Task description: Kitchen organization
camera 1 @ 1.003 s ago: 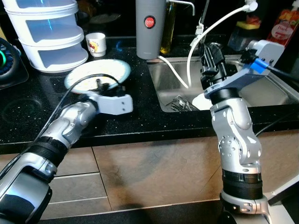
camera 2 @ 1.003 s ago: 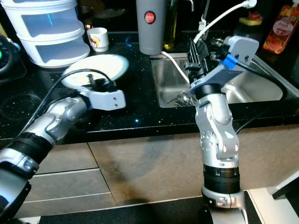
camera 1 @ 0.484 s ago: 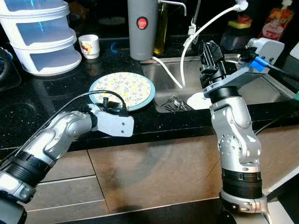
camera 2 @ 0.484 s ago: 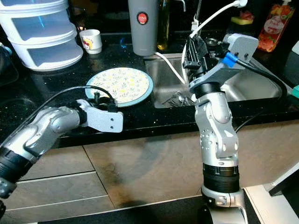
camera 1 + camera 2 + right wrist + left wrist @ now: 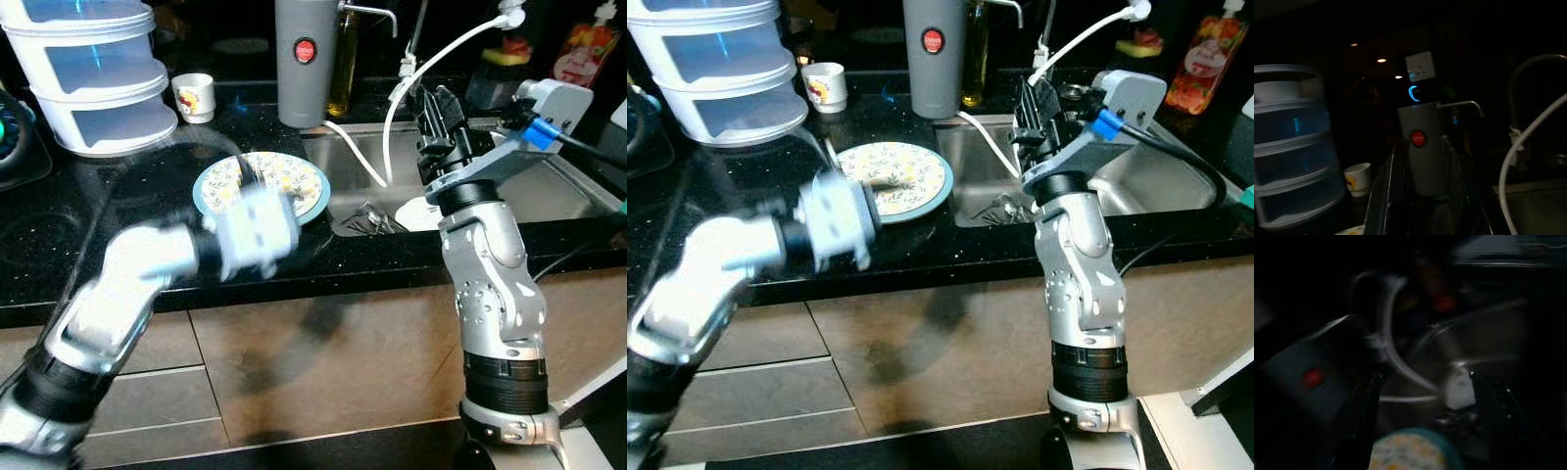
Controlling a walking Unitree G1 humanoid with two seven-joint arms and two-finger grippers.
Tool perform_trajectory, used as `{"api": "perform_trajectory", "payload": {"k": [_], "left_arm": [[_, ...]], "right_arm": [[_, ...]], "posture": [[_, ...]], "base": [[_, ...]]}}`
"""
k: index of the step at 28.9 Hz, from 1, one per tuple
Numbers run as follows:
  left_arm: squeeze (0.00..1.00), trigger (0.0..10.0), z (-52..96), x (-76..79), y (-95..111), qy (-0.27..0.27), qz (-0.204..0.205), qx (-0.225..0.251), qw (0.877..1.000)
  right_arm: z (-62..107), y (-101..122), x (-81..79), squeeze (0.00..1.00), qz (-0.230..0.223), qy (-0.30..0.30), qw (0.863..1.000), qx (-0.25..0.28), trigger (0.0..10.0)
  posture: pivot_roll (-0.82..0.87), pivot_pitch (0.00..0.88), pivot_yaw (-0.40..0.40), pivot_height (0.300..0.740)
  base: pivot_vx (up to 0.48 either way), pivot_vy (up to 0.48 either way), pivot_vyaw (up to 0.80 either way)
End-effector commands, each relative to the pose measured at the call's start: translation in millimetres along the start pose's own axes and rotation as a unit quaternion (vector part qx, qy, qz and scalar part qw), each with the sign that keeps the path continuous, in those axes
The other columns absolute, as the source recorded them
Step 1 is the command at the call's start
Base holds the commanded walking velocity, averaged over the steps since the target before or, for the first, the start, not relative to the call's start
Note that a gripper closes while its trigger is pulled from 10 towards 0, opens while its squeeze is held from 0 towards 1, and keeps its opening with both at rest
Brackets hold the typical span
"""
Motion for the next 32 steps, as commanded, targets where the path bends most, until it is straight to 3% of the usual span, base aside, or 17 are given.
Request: {"api": "perform_trajectory", "payload": {"k": [1, 3, 5, 7, 9, 10, 11, 12, 13, 15, 16, 17, 20, 21, 22, 27, 32], "left_arm": [[0.0, 10.0, 1.0, -19.0, -45.9, 0.074, 0.064, -0.112, 0.989], [0.0, 10.0, -0.5, -24.3, -55.0, 0.095, 0.085, -0.137, 0.982], [0.0, 10.0, -4.5, -40.5, -82.8, 0.173, 0.153, -0.196, 0.953], [0.0, 10.0, -7.2, -45.6, -103.1, 0.223, 0.217, -0.233, 0.921], [0.0, 10.0, -11.4, -41.0, -116.1, 0.249, 0.292, -0.251, 0.889], [0.0, 10.0, -11.4, -41.0, -116.1, 0.249, 0.292, -0.251, 0.889], [0.0, 10.0, -15.2, -38.3, -121.3, 0.261, 0.332, -0.258, 0.869], [0.0, 10.0, -17.9, -36.3, -123.6, 0.267, 0.354, -0.262, 0.857], [0.0, 10.0, -17.9, -36.3, -123.6, 0.267, 0.354, -0.262, 0.857], [0.0, 10.0, -18.3, -36.4, -130.5, 0.293, 0.391, -0.283, 0.825], [0.0, 10.0, -18.2, -36.2, -132.4, 0.3, 0.405, -0.289, 0.814], [0.0, 10.0, -18.2, -36.2, -132.4, 0.3, 0.405, -0.289, 0.814], [0.0, 10.0, -13.5, -36.7, -141.6, 0.324, 0.445, -0.314, 0.774], [0.0, 10.0, -13.5, -36.7, -141.6, 0.324, 0.445, -0.314, 0.774], [0.0, 10.0, -6.3, -41.8, -146.8, 0.344, 0.437, -0.33, 0.763], [0.0, 10.0, 7.8, -47.6, -156.0, 0.36, 0.412, -0.355, 0.758], [0.0, 10.0, 16.9, -48.7, -161.9, 0.362, 0.429, -0.362, 0.745]], "right_arm": [[-0.2, 1.2, 2.5, 0.0, 0.001, -0.005, 1.0, 0.002, 10.0], [-0.4, 1.2, 2.4, 0.0, 0.001, -0.004, 1.0, 0.002, 10.0], [-1.6, 1.0, 1.7, 0.0, 0.002, -0.001, 1.0, 0.001, 10.0], [-2.9, 0.7, 0.8, 0.0, 0.003, 0.002, 1.0, 0.0, 10.0], [-3.9, 1.0, -0.5, 0.0, 0.004, 0.004, 1.0, 0.0, 10.0], [-3.9, 1.0, -0.5, 0.0, 0.004, 0.004, 1.0, 0.0, 10.0], [-4.0, 1.4, -0.9, 0.0, 0.005, 0.005, 1.0, 0.0, 10.0], [-4.0, 1.6, -1.0, 0.0, 0.005, 0.005, 1.0, 0.001, 10.0], [-4.0, 1.6, -1.0, 0.0, 0.005, 0.005, 1.0, 0.001, 10.0], [-2.7, 2.9, -0.4, 0.0, 0.008, 0.003, 1.0, 0.002, 10.0], [-2.1, 3.3, 0.0, 0.0, 0.009, 0.002, 1.0, 0.002, 10.0], [-2.1, 3.3, 0.0, 0.0, 0.009, 0.002, 1.0, 0.002, 10.0], [0.6, 1.5, 1.4, 0.0, 0.009, -0.001, 1.0, -0.001, 10.0], [0.6, 1.5, 1.4, 0.0, 0.009, -0.001, 1.0, -0.001, 10.0], [1.3, -1.0, 0.2, 0.0, 0.007, 0.001, 1.0, -0.005, 10.0], [3.5, -14.3, -1.6, 0.0, 0.01, 0.01, 0.999, -0.029, 10.0], [10.6, -34.8, -2.0, 0.0, 0.011, 0.016, 0.998, -0.067, 10.0]], "posture": [[0.05, 0.0, -0.019, 0.74], [0.05, 0.0, -0.019, 0.74], [0.05, 0.0, -0.025, 0.74], [0.04, 0.0, -0.025, 0.74], [0.04, 0.0, -0.023, 0.74], [0.04, 0.0, -0.023, 0.74], [0.03, 0.0, -0.017, 0.74], [0.03, 0.0, -0.017, 0.74], [0.03, 0.0, -0.017, 0.74], [0.02, 0.0, -0.008, 0.74], [0.02, 0.0, -0.008, 0.74], [0.02, 0.0, -0.008, 0.74], [0.02, 0.0, -0.004, 0.74], [0.02, 0.0, -0.004, 0.74], [0.02, 0.0, -0.003, 0.74], [0.03, 0.004, -0.008, 0.74], [0.04, 0.01, -0.01, 0.74]], "base": [[0.0, 0.0, 0.0], [0.0, 0.0, 0.0], [0.0, 0.0, 0.0], [0.0, 0.0, 0.0], [0.0, 0.0, 0.0], [0.0, 0.0, 0.0], [0.0, 0.0, 0.0], [0.0, 0.0, 0.0], [0.0, 0.0, 0.0], [0.0, 0.0, 0.0], [0.0, 0.0, 0.0], [0.0, 0.0, 0.0], [0.0, 0.0, 0.0], [0.0, 0.0, 0.0], [0.0, 0.0, 0.0], [0.0, 0.0, 0.0], [0.0, 0.0, 0.0]]}}
Point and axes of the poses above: a point about 5 cm out from each wrist's last joint towards the gripper, its own z axis pointing back from the gripper into the wrist, its own y axis along the axis of the wrist's last joint, x = y × z, the point moved 4 cm from there along -z, pointing out of the wrist towards the gripper, and after that the axes turned 10 degrees about -z, right-handed, at the moved point
